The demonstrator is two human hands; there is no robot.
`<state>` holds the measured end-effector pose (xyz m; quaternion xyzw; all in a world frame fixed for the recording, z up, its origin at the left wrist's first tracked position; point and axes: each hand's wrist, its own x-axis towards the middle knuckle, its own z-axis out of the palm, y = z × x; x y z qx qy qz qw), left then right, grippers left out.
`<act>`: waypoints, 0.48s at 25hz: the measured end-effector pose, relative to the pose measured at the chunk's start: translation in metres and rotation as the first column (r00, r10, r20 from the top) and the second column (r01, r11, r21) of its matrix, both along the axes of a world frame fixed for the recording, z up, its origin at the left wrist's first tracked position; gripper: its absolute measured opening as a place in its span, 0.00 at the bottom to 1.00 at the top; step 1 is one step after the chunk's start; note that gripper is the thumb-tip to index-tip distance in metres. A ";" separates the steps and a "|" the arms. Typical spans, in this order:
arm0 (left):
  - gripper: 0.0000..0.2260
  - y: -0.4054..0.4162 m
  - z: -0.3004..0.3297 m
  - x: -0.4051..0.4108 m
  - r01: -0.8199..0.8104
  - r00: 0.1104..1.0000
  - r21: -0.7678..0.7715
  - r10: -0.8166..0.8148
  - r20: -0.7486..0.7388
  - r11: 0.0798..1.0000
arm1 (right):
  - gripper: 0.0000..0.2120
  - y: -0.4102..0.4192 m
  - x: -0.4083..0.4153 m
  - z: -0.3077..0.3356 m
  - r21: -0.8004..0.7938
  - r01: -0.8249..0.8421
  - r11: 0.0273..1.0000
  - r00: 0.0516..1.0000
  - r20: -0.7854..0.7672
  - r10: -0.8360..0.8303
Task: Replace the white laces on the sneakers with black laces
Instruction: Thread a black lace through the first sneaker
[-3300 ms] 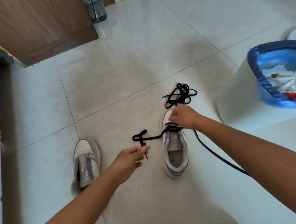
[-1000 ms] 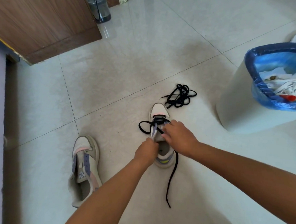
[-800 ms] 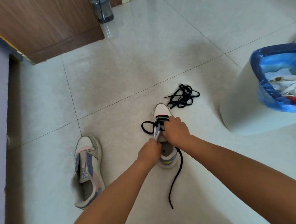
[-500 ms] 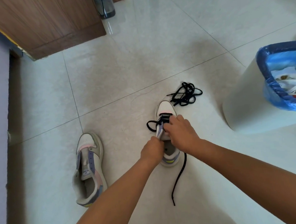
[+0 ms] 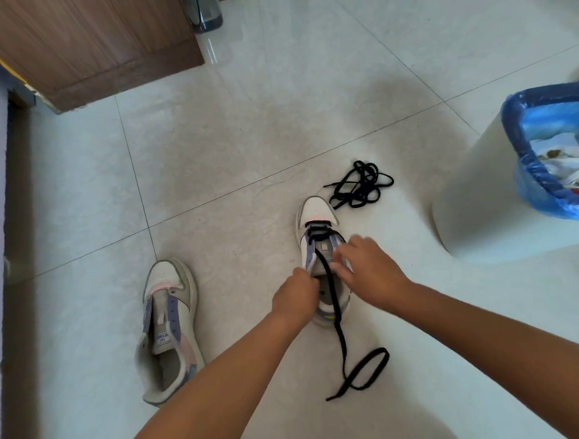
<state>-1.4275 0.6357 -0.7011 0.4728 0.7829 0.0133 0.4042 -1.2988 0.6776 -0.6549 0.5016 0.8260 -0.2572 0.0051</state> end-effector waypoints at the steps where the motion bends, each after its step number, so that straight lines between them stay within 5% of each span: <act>1: 0.10 -0.001 0.000 0.000 0.012 1.000 0.009 -0.012 -0.011 1.000 | 0.13 0.011 -0.014 -0.004 0.041 0.052 0.998 0.999 0.012 -0.053; 4: 0.12 -0.001 -0.002 -0.001 -0.014 1.000 0.007 0.014 0.006 1.000 | 0.17 0.021 -0.037 -0.018 -0.012 0.044 0.999 0.976 0.215 -0.040; 12: 0.10 -0.009 0.000 0.004 0.034 0.999 0.002 -0.034 0.009 0.999 | 0.12 0.031 -0.029 -0.021 -0.111 0.037 0.993 0.976 0.220 -0.011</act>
